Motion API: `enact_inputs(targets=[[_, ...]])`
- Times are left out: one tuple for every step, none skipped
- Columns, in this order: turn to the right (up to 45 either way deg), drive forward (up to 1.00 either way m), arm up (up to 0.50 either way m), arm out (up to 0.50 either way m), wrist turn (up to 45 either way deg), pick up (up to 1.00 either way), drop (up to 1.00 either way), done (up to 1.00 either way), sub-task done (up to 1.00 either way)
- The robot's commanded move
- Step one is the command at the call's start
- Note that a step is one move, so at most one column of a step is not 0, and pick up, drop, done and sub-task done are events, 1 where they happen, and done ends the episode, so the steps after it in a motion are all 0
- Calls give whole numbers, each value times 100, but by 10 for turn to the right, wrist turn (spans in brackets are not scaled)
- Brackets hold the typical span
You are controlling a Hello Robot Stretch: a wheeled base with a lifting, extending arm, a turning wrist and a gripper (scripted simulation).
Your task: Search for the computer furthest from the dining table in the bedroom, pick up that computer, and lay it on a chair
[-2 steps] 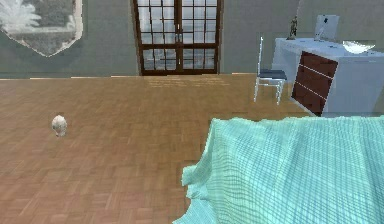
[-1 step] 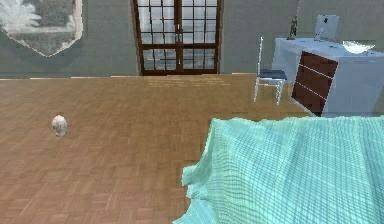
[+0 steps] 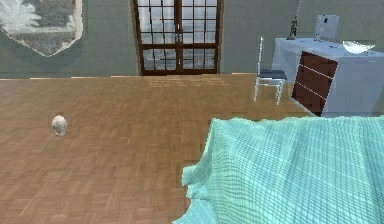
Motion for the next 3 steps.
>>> enact_inputs(targets=[[0, 0, 0, 0, -450, 0, 0, 0, 0], [0, 0, 0, 0, -450, 0, 0, 0, 0], [0, 0, 0, 0, -120, 0, 0, 0, 0]])
